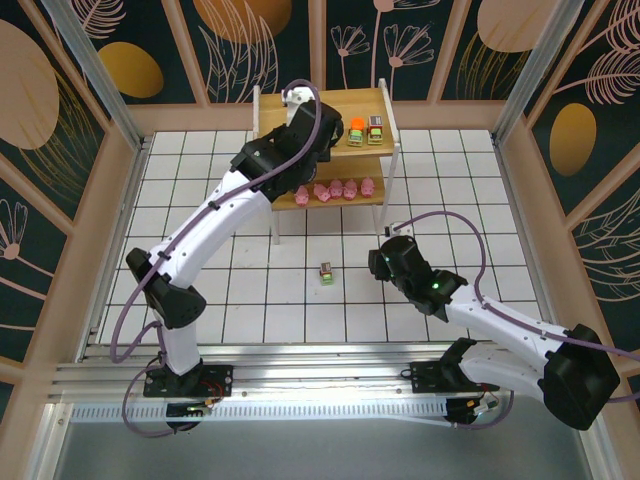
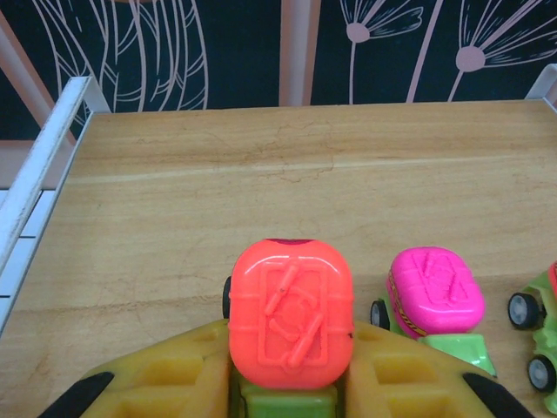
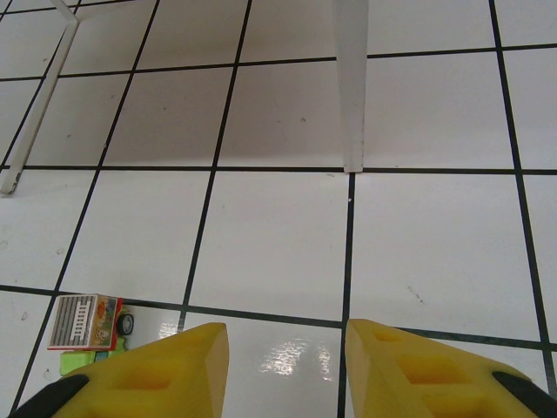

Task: Place and organize the plastic toys onto the shelf

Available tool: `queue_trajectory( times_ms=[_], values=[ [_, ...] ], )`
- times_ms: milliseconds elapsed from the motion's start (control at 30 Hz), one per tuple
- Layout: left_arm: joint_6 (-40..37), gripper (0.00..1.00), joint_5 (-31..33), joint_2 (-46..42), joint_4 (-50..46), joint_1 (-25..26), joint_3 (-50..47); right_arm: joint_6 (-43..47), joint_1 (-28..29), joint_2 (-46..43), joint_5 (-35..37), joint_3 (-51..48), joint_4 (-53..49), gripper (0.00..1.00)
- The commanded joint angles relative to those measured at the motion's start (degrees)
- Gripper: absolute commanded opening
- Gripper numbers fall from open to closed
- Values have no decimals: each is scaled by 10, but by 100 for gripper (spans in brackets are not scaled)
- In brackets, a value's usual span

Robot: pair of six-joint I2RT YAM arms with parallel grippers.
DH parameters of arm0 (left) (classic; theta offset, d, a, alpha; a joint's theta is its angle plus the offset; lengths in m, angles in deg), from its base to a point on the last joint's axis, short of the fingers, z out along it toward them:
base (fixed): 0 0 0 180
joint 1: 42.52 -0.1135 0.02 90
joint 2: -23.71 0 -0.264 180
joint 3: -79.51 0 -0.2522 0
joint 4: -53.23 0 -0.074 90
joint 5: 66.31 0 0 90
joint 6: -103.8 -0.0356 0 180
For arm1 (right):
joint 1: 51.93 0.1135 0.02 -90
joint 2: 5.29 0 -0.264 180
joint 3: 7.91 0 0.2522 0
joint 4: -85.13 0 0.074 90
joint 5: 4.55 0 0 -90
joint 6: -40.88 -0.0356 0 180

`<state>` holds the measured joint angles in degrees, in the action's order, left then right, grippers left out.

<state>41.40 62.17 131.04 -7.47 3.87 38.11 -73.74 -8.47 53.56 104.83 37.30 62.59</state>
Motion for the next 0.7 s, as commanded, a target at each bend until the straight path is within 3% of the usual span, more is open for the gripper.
queue_trajectory(
  times_ms=[0, 667],
  values=[
    [-10, 27, -10, 14, 3, -4, 16, -10, -5, -13, 2, -8, 2, 41],
    [-7, 32, -20, 25, 6, -10, 23, -9, -5, -17, 1, -9, 6, 41]
  ],
)
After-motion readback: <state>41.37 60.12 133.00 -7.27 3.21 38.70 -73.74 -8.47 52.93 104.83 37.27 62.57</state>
